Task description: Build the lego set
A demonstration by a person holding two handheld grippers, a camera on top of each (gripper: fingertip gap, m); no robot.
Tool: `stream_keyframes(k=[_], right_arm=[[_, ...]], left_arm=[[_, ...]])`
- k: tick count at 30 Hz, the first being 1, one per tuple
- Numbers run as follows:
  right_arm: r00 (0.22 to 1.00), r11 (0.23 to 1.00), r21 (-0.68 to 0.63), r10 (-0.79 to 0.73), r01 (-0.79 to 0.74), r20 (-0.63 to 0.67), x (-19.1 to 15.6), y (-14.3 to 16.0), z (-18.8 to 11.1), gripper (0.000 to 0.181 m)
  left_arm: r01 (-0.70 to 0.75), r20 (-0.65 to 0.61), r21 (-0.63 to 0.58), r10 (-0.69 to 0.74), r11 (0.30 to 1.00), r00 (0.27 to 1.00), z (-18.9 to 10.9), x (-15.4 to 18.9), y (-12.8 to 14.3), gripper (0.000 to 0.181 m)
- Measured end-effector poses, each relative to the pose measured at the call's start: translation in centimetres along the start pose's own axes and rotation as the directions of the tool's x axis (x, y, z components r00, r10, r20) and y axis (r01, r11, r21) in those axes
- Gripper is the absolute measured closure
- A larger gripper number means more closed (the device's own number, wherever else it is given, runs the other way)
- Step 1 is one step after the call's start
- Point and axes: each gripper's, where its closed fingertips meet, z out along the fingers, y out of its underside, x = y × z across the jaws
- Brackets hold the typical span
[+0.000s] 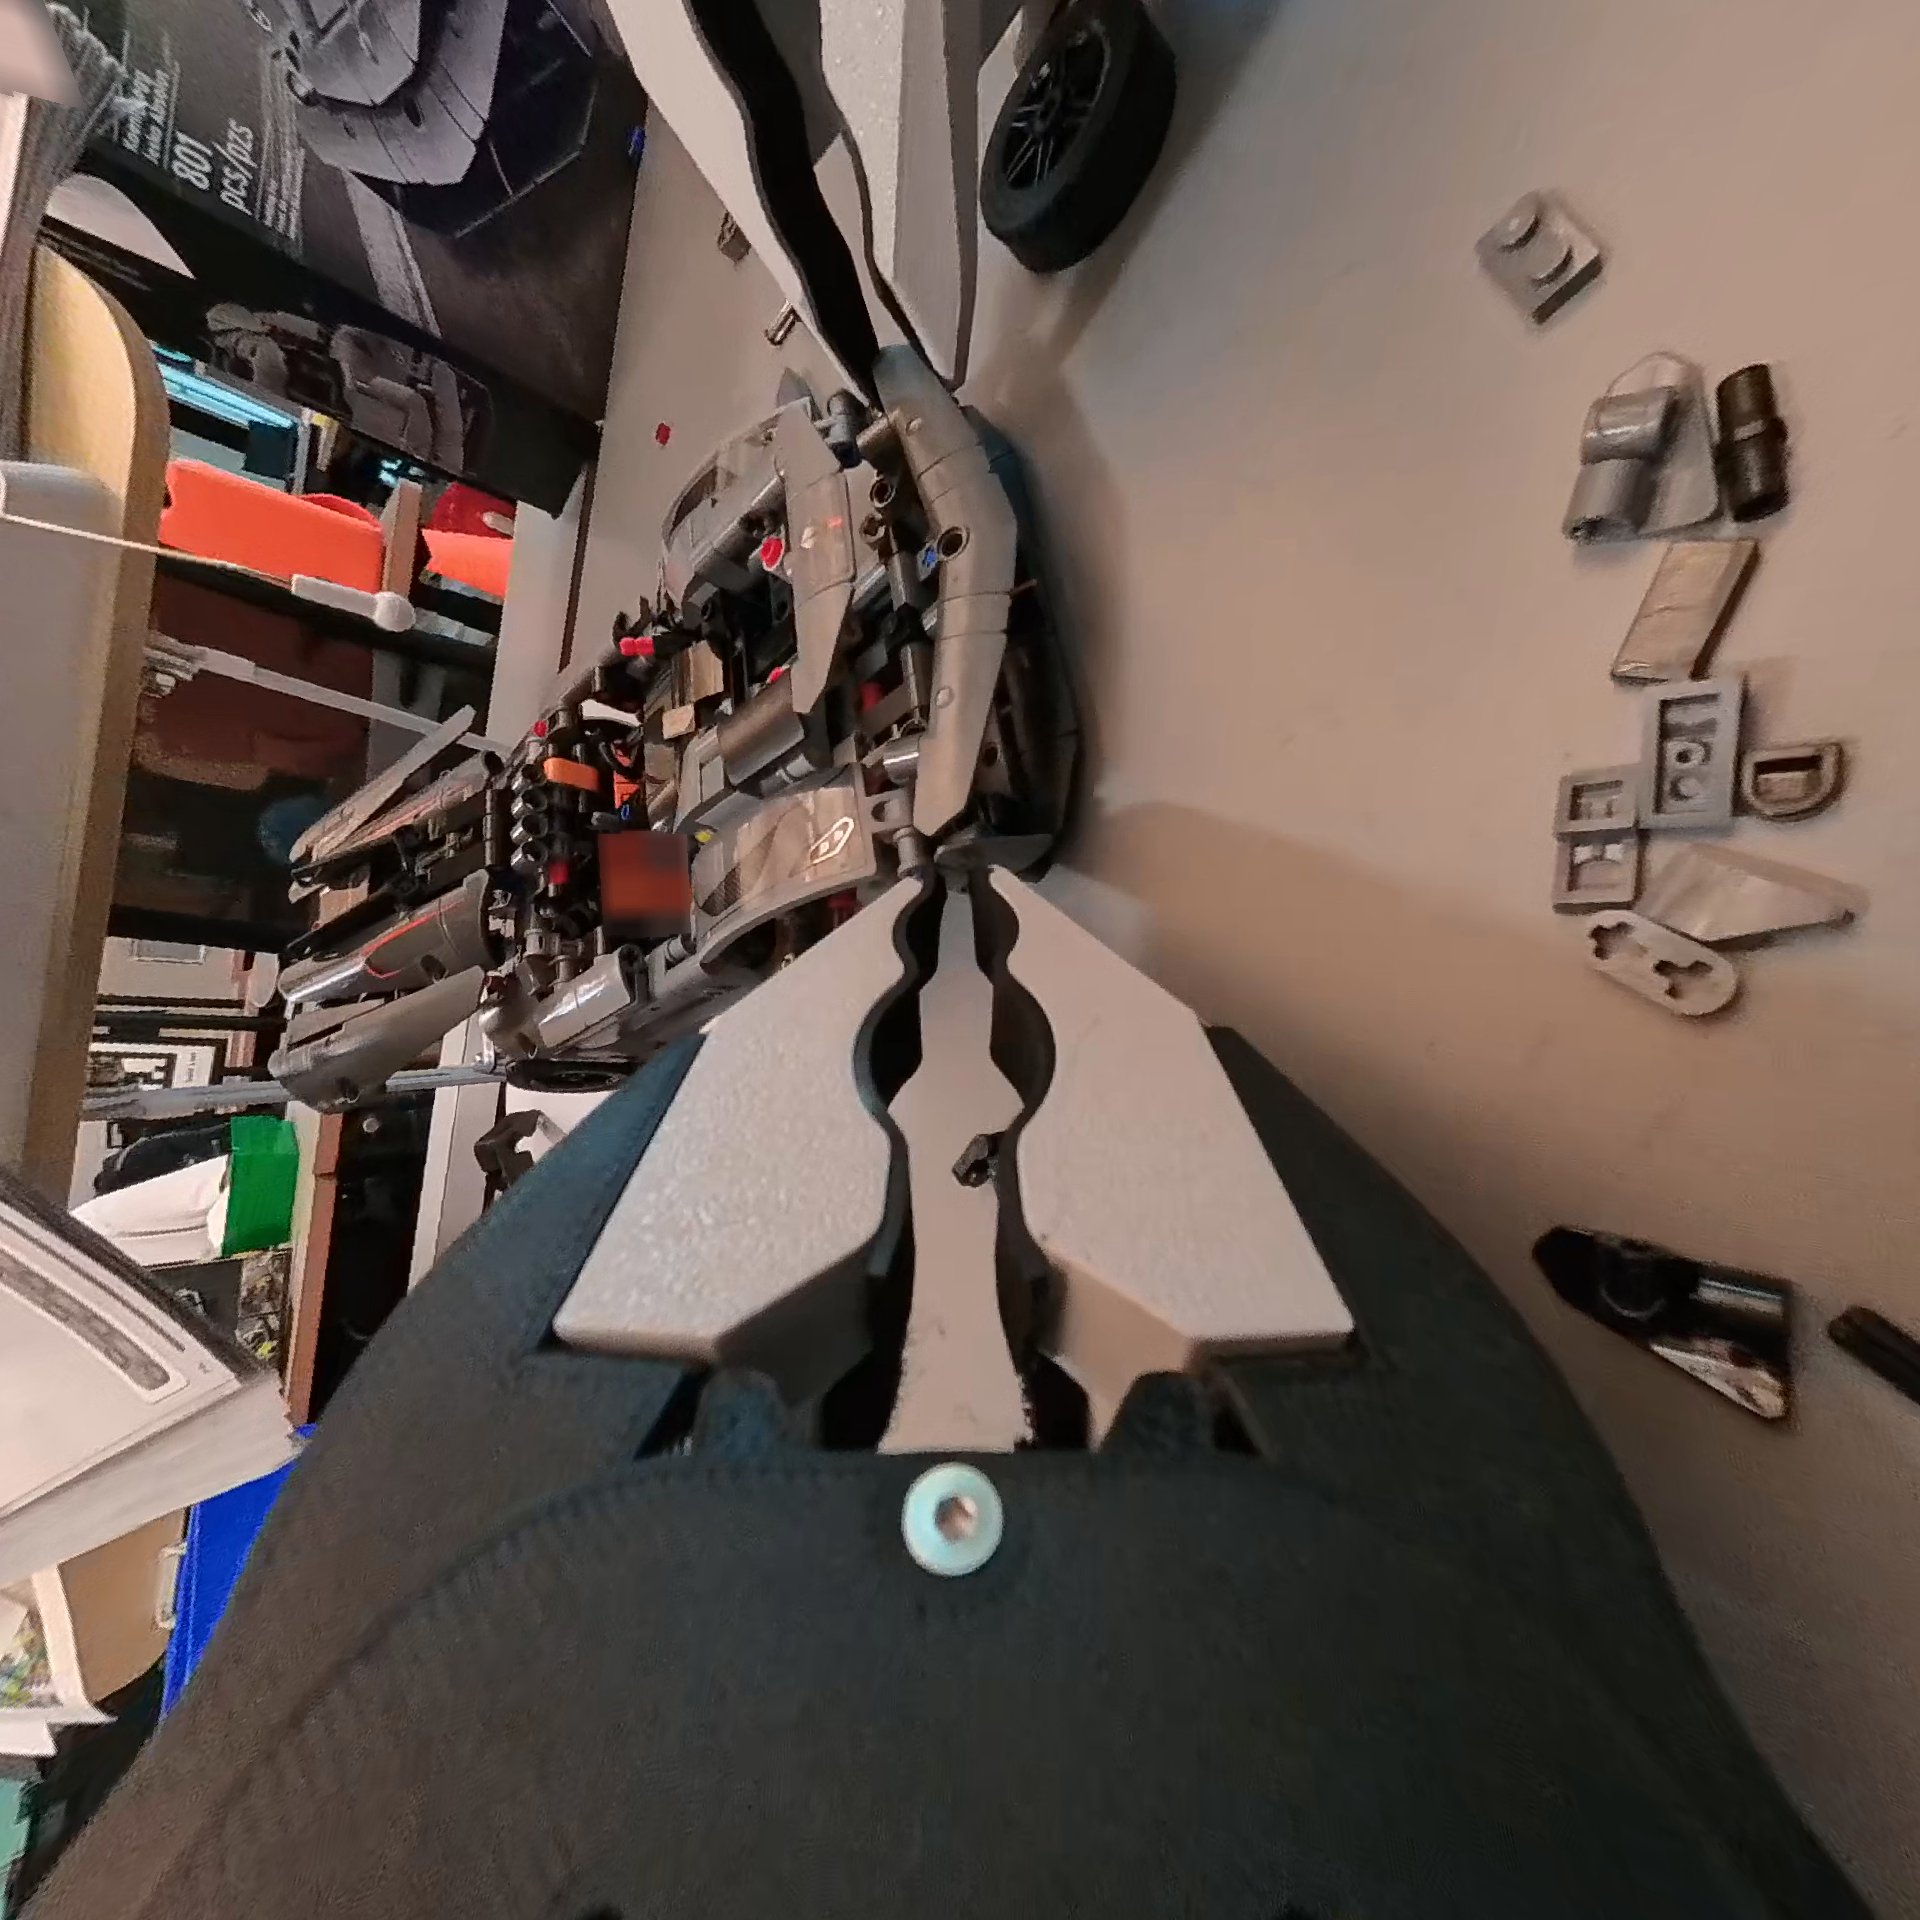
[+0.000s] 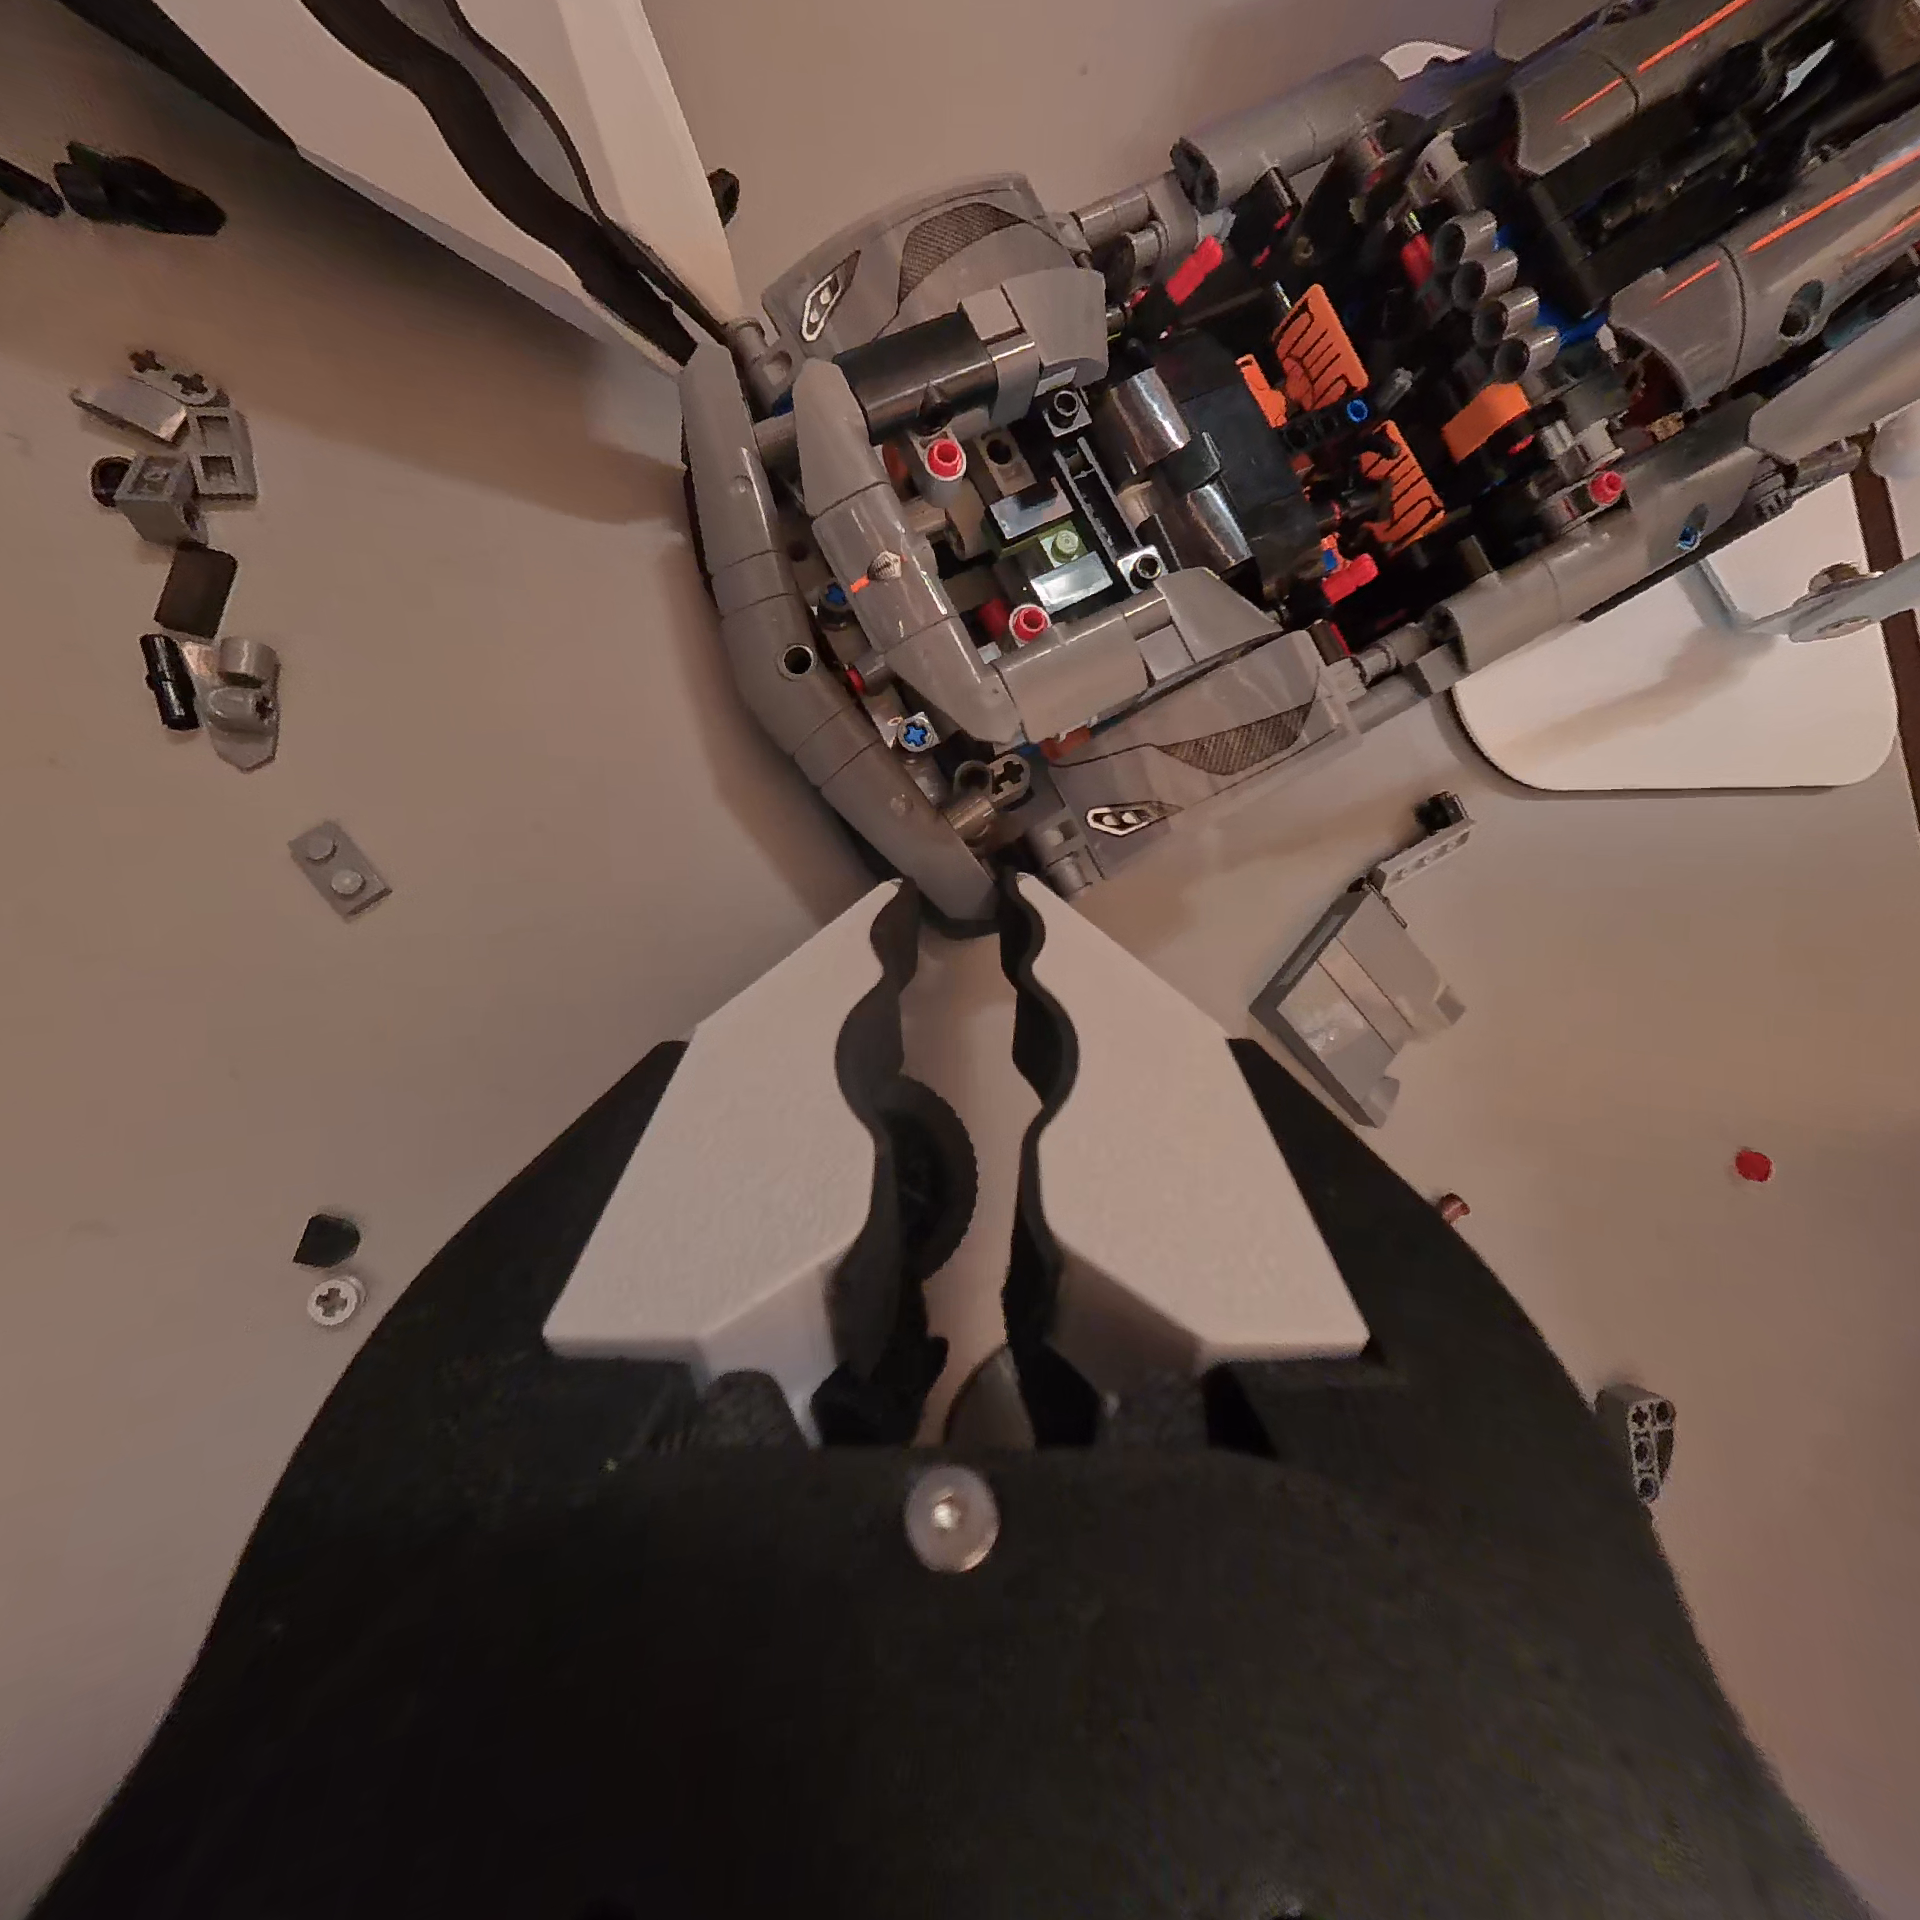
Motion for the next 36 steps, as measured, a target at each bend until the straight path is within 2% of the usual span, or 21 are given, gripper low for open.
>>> stream_keyframes(k=[8,12,18,24,26,28,31,36], right_arm=[[0.998,0.996,0.052,0.067,-0.067,0.017,0.7,-0.1,-1.1,0.162],[0.985,0.986,0.053,0.152,-0.156,0.077,0.6,0.5,-0.8,0.133],[0.989,0.992,0.013,0.128,-0.129,0.074,0.4,0.7,0.9,0.133],[0.987,0.992,0.017,0.125,-0.127,0.099,-0.4,0.3,1.3,0.146],[0.988,0.993,0.012,0.117,-0.119,0.096,-0.6,0.1,1.4,0.145],[0.989,0.994,0.011,0.111,-0.112,0.100,-1.0,-0.1,1.5,0.148],[0.987,0.995,0.015,0.092,-0.095,0.130,-1.9,-0.8,1.7,0.152],[0.988,0.999,-0.001,0.052,-0.052,0.148,-3.3,-1.8,2.3,0.153]], left_arm=[[0.013,0.016,0.032,-0.014,0.999,1.000,-0.5,-0.5,-0.4,0.176],[0.026,0.020,0.044,-0.026,0.999,0.999,-0.6,-0.7,-0.6,0.174],[0.059,0.021,0.025,-0.060,0.998,0.998,-0.4,-1.0,-0.1,0.171],[0.099,-0.030,-0.032,-0.100,0.995,0.994,0.3,-0.5,1.5,0.170],[0.121,-0.043,-0.029,-0.122,0.992,0.992,0.2,-0.6,1.8,0.167],[0.115,-0.067,-0.017,-0.116,0.993,0.991,-0.1,-0.3,2.0,0.173],[0.108,-0.100,-0.064,-0.114,0.992,0.988,-0.4,0.1,3.1,0.169],[0.144,-0.152,-0.084,-0.156,0.986,0.976,-1.6,0.8,4.3,0.175]])
